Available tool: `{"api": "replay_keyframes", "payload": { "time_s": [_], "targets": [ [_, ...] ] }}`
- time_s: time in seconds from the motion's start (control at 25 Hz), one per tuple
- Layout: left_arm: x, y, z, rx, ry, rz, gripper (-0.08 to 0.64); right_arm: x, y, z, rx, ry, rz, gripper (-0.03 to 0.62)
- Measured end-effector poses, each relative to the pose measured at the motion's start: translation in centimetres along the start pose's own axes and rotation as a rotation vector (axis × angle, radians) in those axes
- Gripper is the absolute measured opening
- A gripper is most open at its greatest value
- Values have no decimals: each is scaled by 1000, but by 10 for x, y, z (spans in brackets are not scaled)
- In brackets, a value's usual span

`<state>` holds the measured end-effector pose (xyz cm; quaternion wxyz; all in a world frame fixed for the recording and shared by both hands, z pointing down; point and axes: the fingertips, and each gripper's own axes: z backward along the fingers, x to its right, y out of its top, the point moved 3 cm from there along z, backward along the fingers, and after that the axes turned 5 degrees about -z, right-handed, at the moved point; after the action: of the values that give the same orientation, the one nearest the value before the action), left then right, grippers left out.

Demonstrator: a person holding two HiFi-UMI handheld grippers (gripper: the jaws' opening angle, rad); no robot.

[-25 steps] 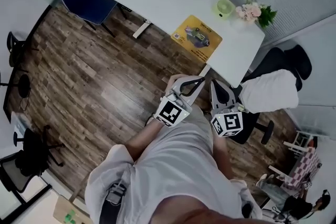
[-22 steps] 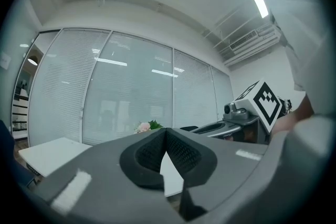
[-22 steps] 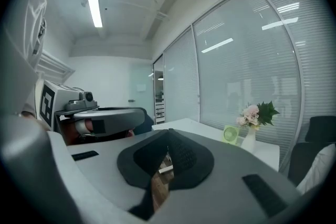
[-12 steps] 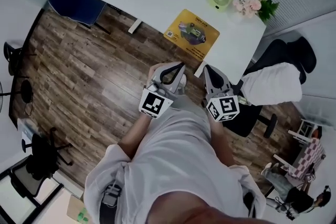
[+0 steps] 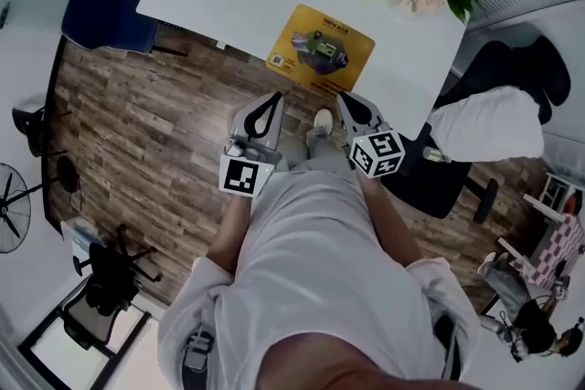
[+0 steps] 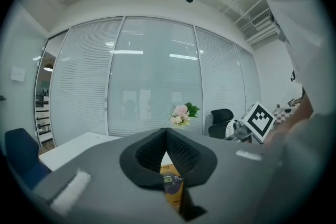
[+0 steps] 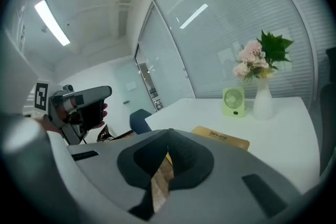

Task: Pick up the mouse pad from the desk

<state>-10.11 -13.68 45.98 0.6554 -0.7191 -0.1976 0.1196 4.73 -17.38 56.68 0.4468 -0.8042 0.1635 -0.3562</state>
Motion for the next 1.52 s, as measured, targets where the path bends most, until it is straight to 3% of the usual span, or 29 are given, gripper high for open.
{"api": "replay_keyframes", "payload": {
  "time_s": [0.32, 0.4, 0.48, 0.68, 0.76, 0.84, 1.08, 1.36, 1.52],
  "targets": [
    [-17, -8, -35, 11, -34, -13, -16, 36, -7, -23, -10, -36, -233, 3],
    [-21, -9, -41, 19, -61, -7, -17, 41, -12, -27, -1, -46, -343, 57],
    [-26, -11, -46, 19, -96, -7, -17, 49, -24, -32, 15, -55, -523, 143],
    [-38, -15, -46, 13, -156, 20, -15, 65, -84, -49, 119, -46, -1109, 227],
    [-43, -19, -43, 5, -176, 21, -15, 73, -113, -55, 172, -59, -1284, 257],
    [-48, -22, -38, 0, -190, 17, -17, 80, -140, -57, 196, -93, -1393, 273],
    [-63, -29, -25, -18, -201, 27, -15, 95, -193, -58, 264, -170, -1519, 279],
    [-66, -38, -14, -57, -243, -6, -15, 120, -222, -71, 344, -193, -1524, 260],
    [-71, -41, -10, -59, -238, -9, -15, 120, -220, -72, 345, -194, -1456, 77]
  ]
}}
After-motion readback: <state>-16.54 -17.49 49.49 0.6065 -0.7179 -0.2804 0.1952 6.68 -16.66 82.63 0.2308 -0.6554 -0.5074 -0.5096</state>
